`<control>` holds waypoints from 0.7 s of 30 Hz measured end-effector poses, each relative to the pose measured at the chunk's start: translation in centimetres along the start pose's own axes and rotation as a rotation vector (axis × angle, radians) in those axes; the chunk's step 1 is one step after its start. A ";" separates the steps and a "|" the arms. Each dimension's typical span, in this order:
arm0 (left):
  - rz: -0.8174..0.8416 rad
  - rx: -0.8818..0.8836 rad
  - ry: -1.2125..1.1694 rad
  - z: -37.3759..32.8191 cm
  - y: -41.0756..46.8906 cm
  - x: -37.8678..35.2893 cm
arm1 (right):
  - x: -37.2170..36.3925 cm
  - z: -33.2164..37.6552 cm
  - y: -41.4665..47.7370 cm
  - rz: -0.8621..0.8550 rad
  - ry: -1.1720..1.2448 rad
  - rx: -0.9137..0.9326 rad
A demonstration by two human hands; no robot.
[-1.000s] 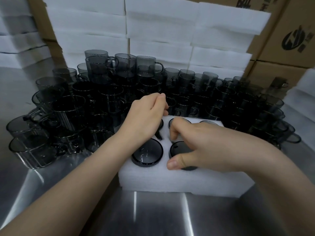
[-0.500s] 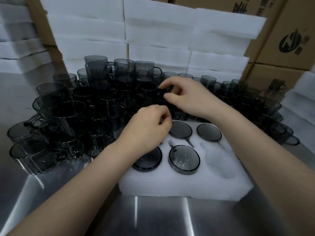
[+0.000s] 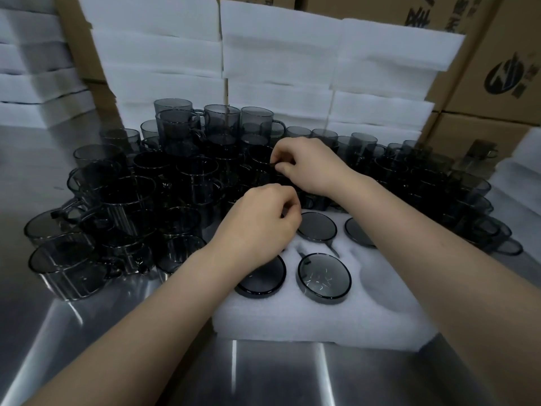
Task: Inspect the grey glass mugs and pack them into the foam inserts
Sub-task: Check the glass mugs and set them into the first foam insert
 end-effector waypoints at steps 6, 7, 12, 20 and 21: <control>0.003 -0.008 0.005 0.0 -0.1 0.1 | 0.0 -0.7 -0.6 -0.005 0.006 0.044; 0.004 -0.009 0.006 0.0 -0.1 0.1 | 0.0 -0.7 -0.7 -0.019 0.013 0.051; -0.006 -0.006 -0.019 0.0 0.0 0.1 | 0.6 -1.0 -1.3 -0.123 0.047 0.083; -0.281 0.046 -0.228 0.3 0.2 0.4 | 2.3 -1.4 -5.1 -0.249 0.429 0.071; -0.273 0.057 -0.265 0.3 0.2 0.4 | 2.3 -1.1 -5.7 -0.222 0.562 0.096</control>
Point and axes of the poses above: each hand's wrist, its own y-axis towards the middle knuckle, its own x-axis out of the back of the hand, z = x × y, the point moved 1 cm from there along y, towards the middle knuckle, and after that the axes turned 13 degrees about z, right-handed, at the moved point
